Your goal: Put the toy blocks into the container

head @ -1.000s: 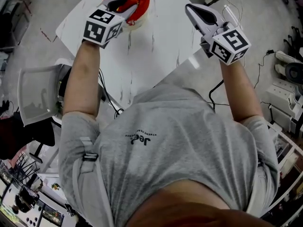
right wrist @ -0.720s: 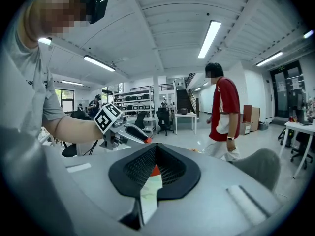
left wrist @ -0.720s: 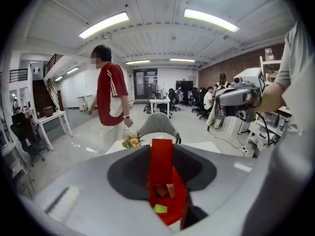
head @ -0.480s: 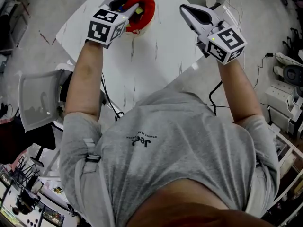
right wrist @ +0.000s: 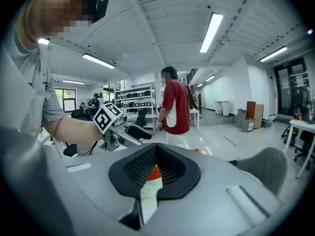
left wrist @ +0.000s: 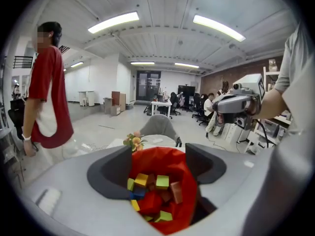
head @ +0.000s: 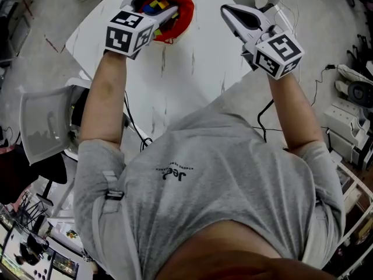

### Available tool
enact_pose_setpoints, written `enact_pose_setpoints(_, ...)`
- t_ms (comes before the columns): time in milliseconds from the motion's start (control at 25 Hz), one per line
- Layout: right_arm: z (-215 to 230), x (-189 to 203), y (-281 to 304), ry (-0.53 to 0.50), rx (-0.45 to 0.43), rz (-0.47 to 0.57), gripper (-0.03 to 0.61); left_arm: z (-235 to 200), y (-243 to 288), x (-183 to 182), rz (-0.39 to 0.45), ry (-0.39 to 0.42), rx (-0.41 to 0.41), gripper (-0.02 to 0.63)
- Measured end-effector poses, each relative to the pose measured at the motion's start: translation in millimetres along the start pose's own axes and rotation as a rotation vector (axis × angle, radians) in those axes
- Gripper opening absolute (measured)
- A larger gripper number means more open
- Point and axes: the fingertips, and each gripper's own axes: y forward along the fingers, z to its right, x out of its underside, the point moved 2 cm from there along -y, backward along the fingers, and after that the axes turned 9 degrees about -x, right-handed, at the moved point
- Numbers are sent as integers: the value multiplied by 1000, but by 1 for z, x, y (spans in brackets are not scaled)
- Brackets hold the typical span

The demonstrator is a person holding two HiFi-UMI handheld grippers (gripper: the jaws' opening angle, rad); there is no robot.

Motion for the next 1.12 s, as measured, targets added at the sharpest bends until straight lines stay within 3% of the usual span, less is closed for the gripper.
enact_pose_setpoints(240, 2, 3, -12, 14, 48, 8, 4, 13, -5, -14, 52, -9, 53, 367)
enact_pose_setpoints(520, 12, 13, -90, 51, 180, 41, 3, 82, -9, -58, 184, -57, 198, 333)
enact_pose_setpoints(760, -9, 19, -197, 61, 339, 97, 3, 180, -13, -85, 229, 1, 313, 245)
enact_pose_setpoints(1120, -58, 53, -405, 94, 604, 147, 3, 374, -15, -125, 291, 49, 523, 155)
